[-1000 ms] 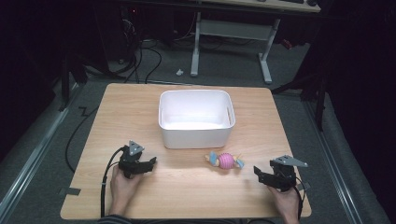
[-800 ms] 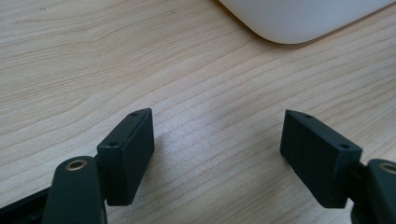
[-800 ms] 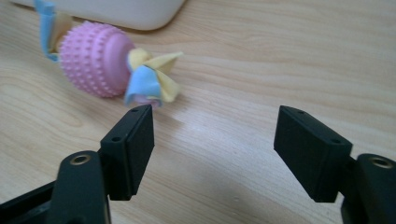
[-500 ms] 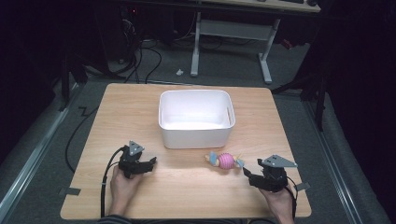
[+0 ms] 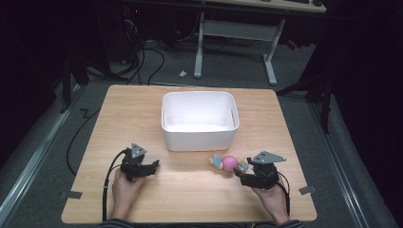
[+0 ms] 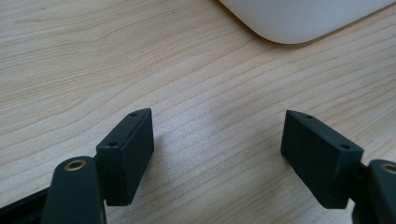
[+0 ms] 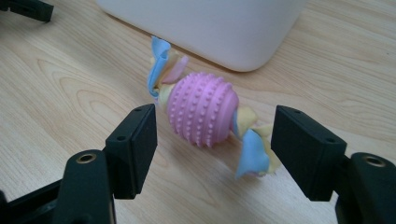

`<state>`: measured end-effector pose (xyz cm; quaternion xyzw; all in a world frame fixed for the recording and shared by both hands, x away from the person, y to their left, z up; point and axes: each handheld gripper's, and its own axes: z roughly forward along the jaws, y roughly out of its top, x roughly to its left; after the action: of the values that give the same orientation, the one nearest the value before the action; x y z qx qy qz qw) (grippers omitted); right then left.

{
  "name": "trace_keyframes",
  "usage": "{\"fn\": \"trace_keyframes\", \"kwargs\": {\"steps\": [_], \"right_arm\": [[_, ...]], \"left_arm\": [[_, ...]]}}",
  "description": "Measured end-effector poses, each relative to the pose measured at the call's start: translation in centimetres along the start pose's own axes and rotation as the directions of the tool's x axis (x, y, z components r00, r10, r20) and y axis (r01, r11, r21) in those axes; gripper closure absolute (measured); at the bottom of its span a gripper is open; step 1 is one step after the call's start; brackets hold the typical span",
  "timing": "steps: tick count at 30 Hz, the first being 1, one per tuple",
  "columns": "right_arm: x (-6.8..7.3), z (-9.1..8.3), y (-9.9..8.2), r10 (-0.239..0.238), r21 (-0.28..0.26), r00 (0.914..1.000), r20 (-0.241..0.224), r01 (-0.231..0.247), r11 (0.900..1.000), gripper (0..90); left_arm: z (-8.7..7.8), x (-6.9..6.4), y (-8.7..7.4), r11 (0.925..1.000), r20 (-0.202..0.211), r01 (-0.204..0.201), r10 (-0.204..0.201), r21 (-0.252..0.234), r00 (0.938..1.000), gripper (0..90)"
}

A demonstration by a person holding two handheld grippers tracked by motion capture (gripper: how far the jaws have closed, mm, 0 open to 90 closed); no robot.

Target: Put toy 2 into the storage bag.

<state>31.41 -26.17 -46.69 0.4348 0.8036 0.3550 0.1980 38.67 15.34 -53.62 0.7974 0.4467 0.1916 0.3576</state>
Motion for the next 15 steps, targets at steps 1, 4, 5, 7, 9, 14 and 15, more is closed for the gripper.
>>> {"fn": "trace_keyframes", "kwargs": {"steps": [1, 4, 5, 7, 9, 14, 15], "right_arm": [[0.1, 0.2, 0.2, -0.007, 0.003, 1.0, -0.002, 0.007, 1.0, 31.9], [0.3, 0.6, 0.5, -0.021, 0.014, 0.9998, -0.003, 0.021, 0.9997, 31.7], [0.3, 0.7, 0.6, -0.029, 0.016, 0.9996, -0.006, 0.029, 0.9995, 31.5], [0.3, 1.0, 0.8, -0.04, 0.013, 0.9992, -0.008, 0.04, 0.9991, 31.0], [0.3, 1.1, 1.1, -0.045, 0.011, 0.999, -0.009, 0.045, 0.9989, 30.9], [0.4, 1.5, 1.5, -0.054, 0.012, 0.9983, -0.019, 0.055, 0.9984, 30.9], [0.4, 1.6, 1.6, -0.054, 0.019, 0.9983, -0.021, 0.054, 0.9983, 30.8]], "left_arm": [[0.0, 0.0, 0.0, 1.0, 0.0, 0.0, 0.0, 0.0, 1.0, 25.8], [0.0, 0.0, 0.0, 1.0, 0.0, 0.0, 0.0, 0.0, 1.0, 25.8], [0.0, 0.0, 0.0, 1.0, 0.0, 0.001, -0.001, 0.0, 1.0, 25.8], [0.0, 0.0, 0.0, 1.0, 0.001, 0.001, -0.001, 0.0, 1.0, 25.8], [0.0, 0.0, 0.0, 1.0, 0.001, 0.0, 0.0, 0.0, 1.0, 25.8], [0.0, 0.0, 0.0, 1.0, 0.001, 0.0, 0.0, 0.0, 1.0, 25.8], [0.0, 0.0, 0.0, 1.0, 0.001, 0.001, -0.001, 0.0, 1.0, 25.7]]}}
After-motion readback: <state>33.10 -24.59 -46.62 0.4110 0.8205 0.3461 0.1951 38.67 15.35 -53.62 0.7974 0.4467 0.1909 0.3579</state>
